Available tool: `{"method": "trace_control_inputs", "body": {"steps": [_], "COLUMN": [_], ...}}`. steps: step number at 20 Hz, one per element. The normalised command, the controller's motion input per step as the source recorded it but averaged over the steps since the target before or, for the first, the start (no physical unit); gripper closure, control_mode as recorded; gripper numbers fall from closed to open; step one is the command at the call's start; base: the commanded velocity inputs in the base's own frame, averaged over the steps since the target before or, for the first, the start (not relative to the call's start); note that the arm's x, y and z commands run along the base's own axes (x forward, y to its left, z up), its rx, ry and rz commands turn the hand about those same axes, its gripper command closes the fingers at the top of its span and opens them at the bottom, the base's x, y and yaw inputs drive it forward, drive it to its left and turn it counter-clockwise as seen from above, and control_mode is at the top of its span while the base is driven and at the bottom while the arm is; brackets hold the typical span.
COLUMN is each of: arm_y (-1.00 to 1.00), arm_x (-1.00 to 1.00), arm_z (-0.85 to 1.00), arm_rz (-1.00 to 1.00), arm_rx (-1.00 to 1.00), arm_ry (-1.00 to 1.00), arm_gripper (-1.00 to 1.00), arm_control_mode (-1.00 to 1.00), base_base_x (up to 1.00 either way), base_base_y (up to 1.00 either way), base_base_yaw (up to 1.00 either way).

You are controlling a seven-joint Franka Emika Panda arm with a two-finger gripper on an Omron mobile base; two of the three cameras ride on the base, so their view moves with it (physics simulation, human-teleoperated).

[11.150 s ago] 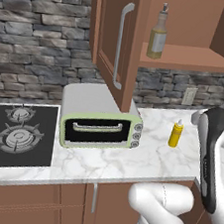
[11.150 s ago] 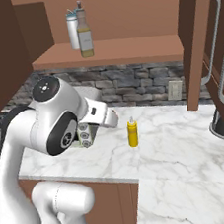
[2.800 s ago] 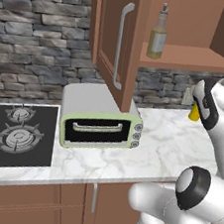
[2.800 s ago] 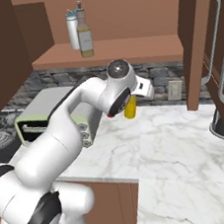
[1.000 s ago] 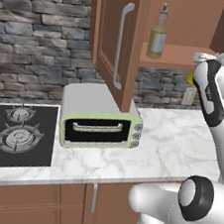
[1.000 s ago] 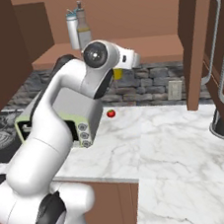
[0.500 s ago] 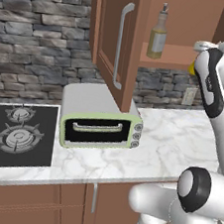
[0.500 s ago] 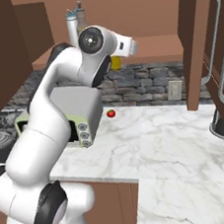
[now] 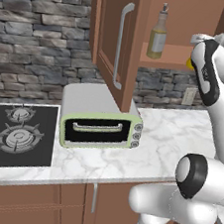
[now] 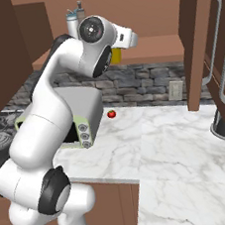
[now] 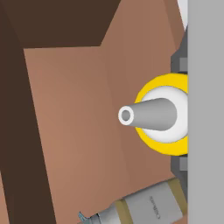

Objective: Pick the mustard and oil and vinegar bottle from the counter and place them in the cabinet.

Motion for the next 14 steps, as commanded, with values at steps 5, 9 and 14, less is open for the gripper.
{"method": "trace_control_inputs", "body": {"steps": [5,9,14], "arm_y": [0.0,0.0,0.0], "arm_x": [0.31,0.27,0.29], "arm_z": [0.0,0.0,0.0], "arm_rz": [0.0,0.0,0.0], "arm_rx": [0.0,0.0,0.0], "arm_ry": [0.0,0.0,0.0], "arm_gripper": [1.0,1.0,1.0], "arm_control_mode": [-1.0,-1.0,-1.0], "base_base_x": [0.0,0.0,0.0], "base_base_y": [0.0,0.0,0.0], "base_base_yaw": [0.0,0.0,0.0]}}
